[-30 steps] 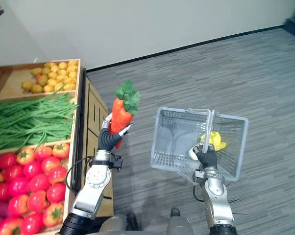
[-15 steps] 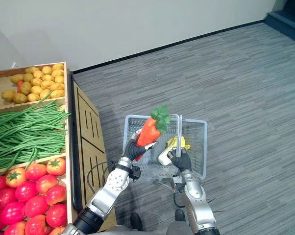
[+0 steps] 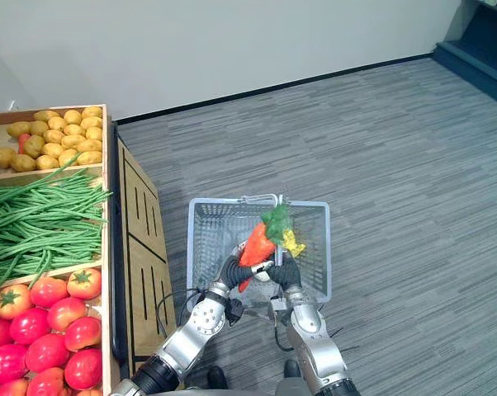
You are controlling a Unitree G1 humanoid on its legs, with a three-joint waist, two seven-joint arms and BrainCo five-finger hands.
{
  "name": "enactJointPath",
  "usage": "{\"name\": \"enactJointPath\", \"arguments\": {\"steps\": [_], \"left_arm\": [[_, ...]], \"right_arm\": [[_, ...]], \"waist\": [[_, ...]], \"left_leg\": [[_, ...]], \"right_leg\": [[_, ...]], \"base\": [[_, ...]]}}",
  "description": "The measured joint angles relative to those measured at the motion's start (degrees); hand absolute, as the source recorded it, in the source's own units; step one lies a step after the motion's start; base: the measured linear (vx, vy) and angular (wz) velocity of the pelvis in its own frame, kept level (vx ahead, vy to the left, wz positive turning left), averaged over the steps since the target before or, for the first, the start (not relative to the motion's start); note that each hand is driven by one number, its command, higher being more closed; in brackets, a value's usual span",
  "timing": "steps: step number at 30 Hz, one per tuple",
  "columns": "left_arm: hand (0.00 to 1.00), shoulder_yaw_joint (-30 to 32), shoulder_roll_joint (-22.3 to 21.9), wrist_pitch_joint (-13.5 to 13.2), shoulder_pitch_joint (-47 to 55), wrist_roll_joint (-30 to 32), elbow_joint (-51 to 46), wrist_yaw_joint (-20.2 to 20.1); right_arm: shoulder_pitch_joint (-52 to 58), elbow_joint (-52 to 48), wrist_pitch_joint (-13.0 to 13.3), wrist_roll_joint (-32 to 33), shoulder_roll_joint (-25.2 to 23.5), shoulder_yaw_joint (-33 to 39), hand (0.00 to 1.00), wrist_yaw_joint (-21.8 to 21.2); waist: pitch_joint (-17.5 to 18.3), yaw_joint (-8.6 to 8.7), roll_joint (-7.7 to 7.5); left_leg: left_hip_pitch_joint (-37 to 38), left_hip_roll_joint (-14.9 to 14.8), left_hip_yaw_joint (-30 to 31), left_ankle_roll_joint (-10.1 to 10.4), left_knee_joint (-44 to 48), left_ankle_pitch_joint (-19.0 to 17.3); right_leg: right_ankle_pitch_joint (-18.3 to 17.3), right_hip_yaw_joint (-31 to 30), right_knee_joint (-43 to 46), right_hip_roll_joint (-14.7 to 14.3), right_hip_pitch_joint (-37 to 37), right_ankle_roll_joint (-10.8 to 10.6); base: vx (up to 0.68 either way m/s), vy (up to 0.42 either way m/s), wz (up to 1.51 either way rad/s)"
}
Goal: Pick vegetable in the basket
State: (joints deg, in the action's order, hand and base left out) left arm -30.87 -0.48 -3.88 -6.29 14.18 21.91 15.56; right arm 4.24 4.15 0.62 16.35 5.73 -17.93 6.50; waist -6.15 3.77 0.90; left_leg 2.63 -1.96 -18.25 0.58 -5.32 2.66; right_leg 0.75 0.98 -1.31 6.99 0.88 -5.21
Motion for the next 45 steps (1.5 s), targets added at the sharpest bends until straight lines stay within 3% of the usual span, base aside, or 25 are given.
{"name": "enactJointPath", "arguments": {"steps": [5, 13, 16, 21, 26, 31, 34, 41, 45], "left_arm": [[0.00, 0.6, 0.0, 1.4, 0.1, 0.4, 6.0, 0.7], [0.00, 2.5, -0.2, 1.3, 0.0, 1.3, 8.0, 0.7], [0.00, 4.6, -0.1, 2.5, 0.1, 1.3, 9.5, 0.6], [0.00, 6.6, 0.8, 2.9, 0.1, 1.8, 9.5, 0.3], [0.00, 6.8, 1.3, 2.8, 0.9, 3.4, 5.9, -0.7], [0.00, 9.1, 1.8, 1.9, 5.3, 3.3, -7.1, -1.9], [0.00, 12.7, 1.9, 0.4, 8.5, 0.9, -14.2, -2.7], [0.00, 22.6, 2.3, -1.7, 18.5, -14.8, -23.4, -7.2], [0.00, 28.5, 2.2, -1.7, 21.6, -16.4, -23.4, -8.2]], "right_arm": [[0.3, 0.0, 0.0, 1.3, 1.1, -4.5, 1.00, -0.8], [1.5, 0.0, 0.0, 1.4, 1.4, -4.7, 1.00, -2.4], [2.8, 0.0, 0.0, 0.9, 0.9, -4.0, 1.00, -3.0], [4.4, 1.3, 0.0, -5.3, -2.2, 1.3, 1.00, -2.7], [4.4, 3.4, 0.0, -8.8, -3.7, 5.7, 1.00, -1.3], [5.0, 3.5, 0.0, -9.3, -3.4, 11.4, 1.00, -0.4], [5.1, 3.5, 0.0, -9.7, -3.4, 16.0, 1.00, 0.0], [7.5, 3.4, 0.0, -13.1, -3.0, 27.3, 1.00, 0.3], [9.9, 3.4, 0.0, -13.8, -2.9, 31.5, 1.00, 0.0]], "waist": [[0.2, 0.05, -0.03], [0.7, 0.05, -0.53], [0.8, 0.33, -0.72], [0.8, 0.36, -0.72], [0.8, 0.29, -0.71], [0.8, 0.25, -0.71], [0.8, 0.16, -0.62], [1.2, -0.04, 0.07], [2.1, -0.15, 1.36]], "left_leg": [[0.0, -0.1, 0.3, 0.1, -0.1, 0.3], [-0.2, -0.1, 0.3, 0.1, -0.4, 0.4], [-0.2, -0.1, 0.6, 0.2, -0.2, 0.5], [-0.1, -0.1, 1.4, 0.4, -0.2, 0.7], [-0.1, -0.1, 2.2, 0.4, -0.5, 0.8], [-0.2, -0.2, 2.1, 0.4, -0.2, 0.8], [-0.2, -0.1, 2.2, 0.4, -0.2, 0.8], [-0.3, 0.2, 3.7, 0.4, -0.4, 0.8], [-0.3, 0.3, 4.4, 0.4, -0.5, 0.8]], "right_leg": [[0.3, 0.2, 0.0, -0.2, 0.0, 0.2], [0.8, 0.3, -0.9, -0.2, -0.1, 0.2], [0.9, 0.7, -1.1, -0.6, 0.5, 0.1], [1.1, 2.0, -2.1, -0.6, 1.5, 0.0], [1.2, 2.7, -2.7, -0.5, 1.9, 0.1], [1.2, 2.4, -2.6, -0.4, 1.8, 0.1], [1.2, 2.5, -2.3, -0.6, 1.9, 0.1], [0.6, 4.2, -1.6, -0.3, 1.9, -0.2], [-0.1, 5.2, -0.8, -0.2, 2.0, -0.2]], "base": [[-0.05, -0.015, 0.01], [-0.03, 0.000, 0.00], [0.02, -0.020, 0.05], [0.00, -0.018, 0.11], [-0.03, -0.010, 0.06], [0.00, 0.000, 0.00], [0.00, -0.006, 0.01], [-0.03, -0.004, 0.11], [-0.02, -0.003, 0.12]]}}
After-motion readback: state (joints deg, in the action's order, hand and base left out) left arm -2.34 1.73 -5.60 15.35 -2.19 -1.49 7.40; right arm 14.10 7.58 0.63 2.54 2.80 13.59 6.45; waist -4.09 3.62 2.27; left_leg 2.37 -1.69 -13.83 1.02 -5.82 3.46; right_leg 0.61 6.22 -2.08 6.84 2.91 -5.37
